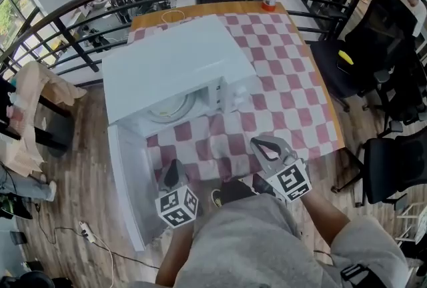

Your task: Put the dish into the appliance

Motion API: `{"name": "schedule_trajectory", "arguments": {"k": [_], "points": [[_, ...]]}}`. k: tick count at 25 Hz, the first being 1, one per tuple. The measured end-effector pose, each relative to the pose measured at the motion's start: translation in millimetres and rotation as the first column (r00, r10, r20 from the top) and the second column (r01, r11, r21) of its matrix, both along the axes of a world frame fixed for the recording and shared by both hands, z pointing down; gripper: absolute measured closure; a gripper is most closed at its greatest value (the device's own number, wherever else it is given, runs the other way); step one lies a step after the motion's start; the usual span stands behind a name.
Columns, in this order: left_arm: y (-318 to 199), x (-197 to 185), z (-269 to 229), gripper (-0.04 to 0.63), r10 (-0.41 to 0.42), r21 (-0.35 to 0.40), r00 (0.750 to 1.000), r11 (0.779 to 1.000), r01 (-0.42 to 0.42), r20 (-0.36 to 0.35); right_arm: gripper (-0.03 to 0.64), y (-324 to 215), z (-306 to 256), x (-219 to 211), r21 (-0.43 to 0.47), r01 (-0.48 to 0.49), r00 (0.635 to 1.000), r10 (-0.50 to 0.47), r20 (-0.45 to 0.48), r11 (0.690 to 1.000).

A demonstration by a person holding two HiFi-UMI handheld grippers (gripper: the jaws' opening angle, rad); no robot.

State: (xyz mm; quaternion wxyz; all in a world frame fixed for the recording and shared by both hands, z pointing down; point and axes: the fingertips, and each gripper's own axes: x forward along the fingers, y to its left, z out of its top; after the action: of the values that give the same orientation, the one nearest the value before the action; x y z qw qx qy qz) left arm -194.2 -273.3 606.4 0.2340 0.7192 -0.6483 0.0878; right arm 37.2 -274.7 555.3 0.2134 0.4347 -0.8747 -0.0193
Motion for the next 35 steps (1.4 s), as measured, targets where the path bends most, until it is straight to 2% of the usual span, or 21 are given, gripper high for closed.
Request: {"name": "schedule_trajectory", "arguments": {"k": [6, 12, 17, 21, 27, 35], "points": [[31, 15, 1, 0.584, 0.048, -0.017, 0.999, 0.999, -0.047, 0.013, 0.618, 6, -2, 1, 0.014, 0.026, 1.0, -0.026, 0.001, 1.0], [54, 34, -5, 0.583, 0.062, -0.013, 0.998, 0.998, -0.062, 0.028, 0.618, 20, 0, 21, 0.005, 0.019, 1.0, -0.02, 0.022, 1.0], [97, 59, -12, 0.583, 0.049, -0.036, 0.999, 0.998, -0.048, 0.005, 0.618, 62, -1, 37, -0.037, 0.029, 0.998, -0.027, 0.061, 0.999], [119, 93, -30, 0.583, 0.056, 0.024, 0.998, 0.998, -0.055, -0.024, 0.618, 93, -1, 56, -0.042, 0.022, 0.997, -0.019, 0.079, 0.999], [167, 140, -42, 0.584, 0.094, 0.098, 0.995, 0.991, -0.09, -0.037, 0.618, 158, -2, 91, -0.065, 0.002, 0.988, 0.008, 0.155, 0.998], [252, 171, -57, 0.583, 0.055, 0.131, 0.998, 0.99, -0.051, -0.029, 0.618, 250, 7, 124, -0.098, 0.004, 0.979, 0.016, 0.204, 0.995]]}}
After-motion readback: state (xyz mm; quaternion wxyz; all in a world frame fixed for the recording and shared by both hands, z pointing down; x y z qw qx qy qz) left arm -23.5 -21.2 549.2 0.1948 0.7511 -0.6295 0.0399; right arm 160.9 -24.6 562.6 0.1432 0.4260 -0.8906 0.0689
